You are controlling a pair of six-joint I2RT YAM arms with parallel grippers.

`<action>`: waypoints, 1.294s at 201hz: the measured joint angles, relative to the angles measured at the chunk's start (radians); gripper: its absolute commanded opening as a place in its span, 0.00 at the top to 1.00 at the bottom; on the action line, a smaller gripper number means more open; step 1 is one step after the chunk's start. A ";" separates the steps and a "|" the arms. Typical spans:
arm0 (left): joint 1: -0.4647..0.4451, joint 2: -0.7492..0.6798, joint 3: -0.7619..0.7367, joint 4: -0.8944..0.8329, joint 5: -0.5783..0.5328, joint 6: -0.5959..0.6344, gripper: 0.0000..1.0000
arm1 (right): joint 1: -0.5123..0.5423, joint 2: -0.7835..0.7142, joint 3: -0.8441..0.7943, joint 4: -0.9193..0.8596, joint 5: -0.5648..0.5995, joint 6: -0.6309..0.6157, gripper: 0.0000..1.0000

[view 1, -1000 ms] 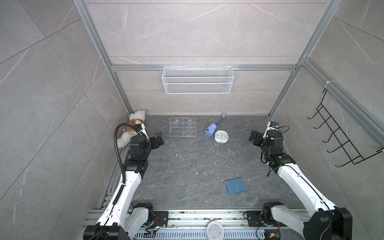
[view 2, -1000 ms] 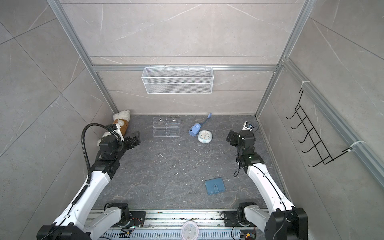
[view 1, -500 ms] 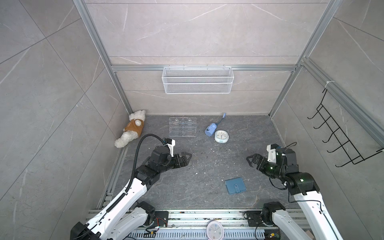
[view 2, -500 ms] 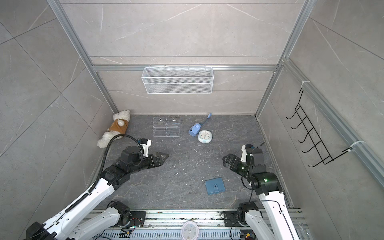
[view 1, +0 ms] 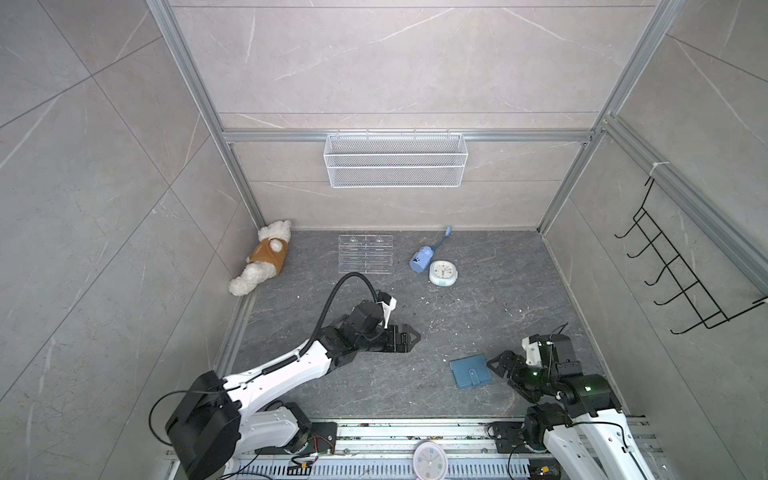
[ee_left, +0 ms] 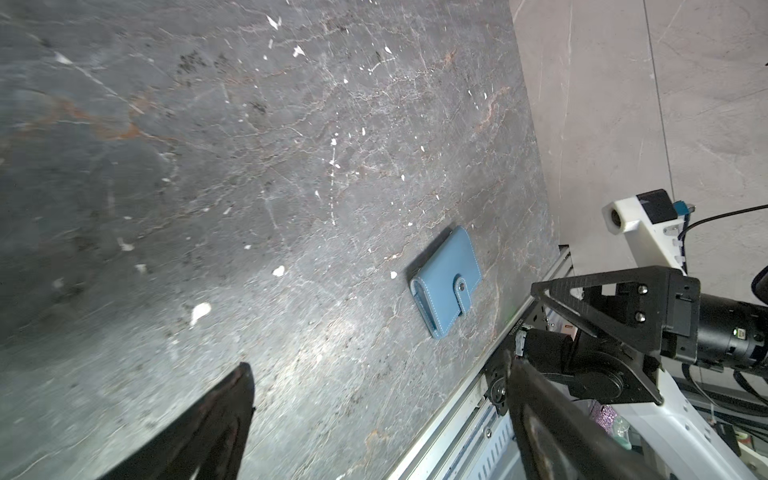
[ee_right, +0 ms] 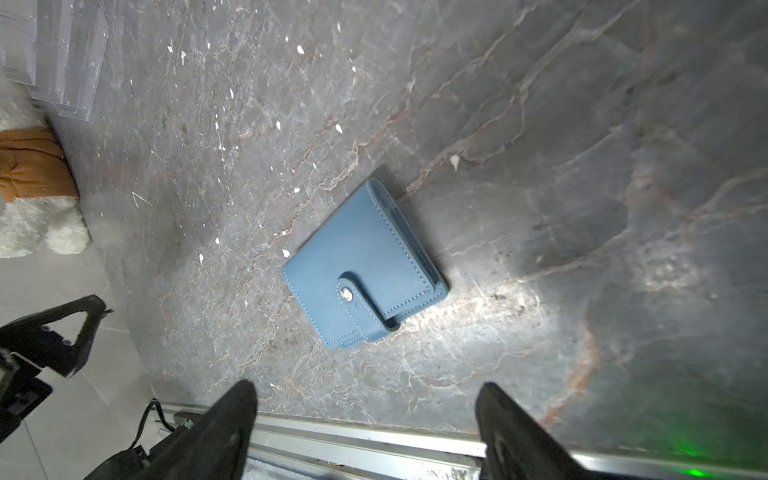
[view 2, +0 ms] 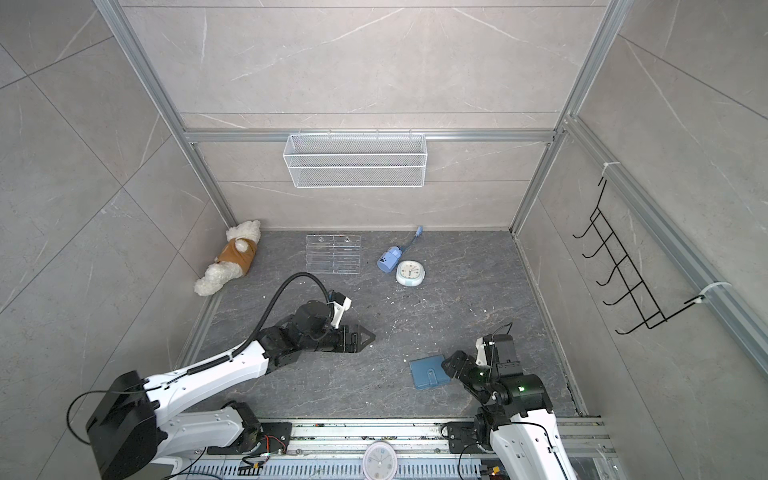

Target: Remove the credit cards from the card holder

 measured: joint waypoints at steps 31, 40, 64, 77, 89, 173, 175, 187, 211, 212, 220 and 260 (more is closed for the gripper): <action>-0.029 0.142 0.049 0.076 0.053 -0.025 0.11 | 0.000 -0.002 -0.067 0.037 -0.031 0.021 0.34; -0.035 0.180 0.070 0.095 0.064 -0.029 0.12 | 0.000 -0.002 -0.080 0.050 -0.036 0.029 0.37; -0.049 0.263 0.120 0.135 0.090 -0.042 0.15 | 0.000 -0.002 -0.124 0.081 -0.054 0.040 0.44; -0.054 0.301 0.146 0.151 0.103 -0.045 0.17 | 0.000 0.000 -0.148 0.099 -0.060 0.049 0.49; -0.059 0.330 0.167 0.161 0.111 -0.045 0.17 | 0.000 0.004 -0.167 0.119 -0.065 0.055 0.51; -0.084 0.443 0.217 0.171 0.143 -0.045 0.20 | 0.000 0.142 -0.232 0.304 -0.070 0.076 0.63; -0.084 0.443 0.217 0.172 0.145 -0.045 0.20 | 0.000 0.148 -0.232 0.311 -0.071 0.078 0.63; -0.084 0.443 0.217 0.178 0.150 -0.045 0.20 | 0.000 0.183 -0.233 0.349 -0.074 0.079 0.66; -0.084 0.443 0.216 0.196 0.150 -0.045 0.22 | 0.011 0.266 -0.233 0.436 -0.085 0.080 0.70; -0.084 0.443 0.216 0.197 0.150 -0.045 0.22 | 0.013 0.272 -0.233 0.442 -0.085 0.081 0.71; -0.084 0.443 0.216 0.204 0.150 -0.046 0.22 | 0.019 0.300 -0.232 0.468 -0.090 0.080 0.71; -0.084 0.443 0.174 0.251 0.148 -0.068 0.25 | 0.106 0.447 -0.214 0.637 -0.102 0.085 0.75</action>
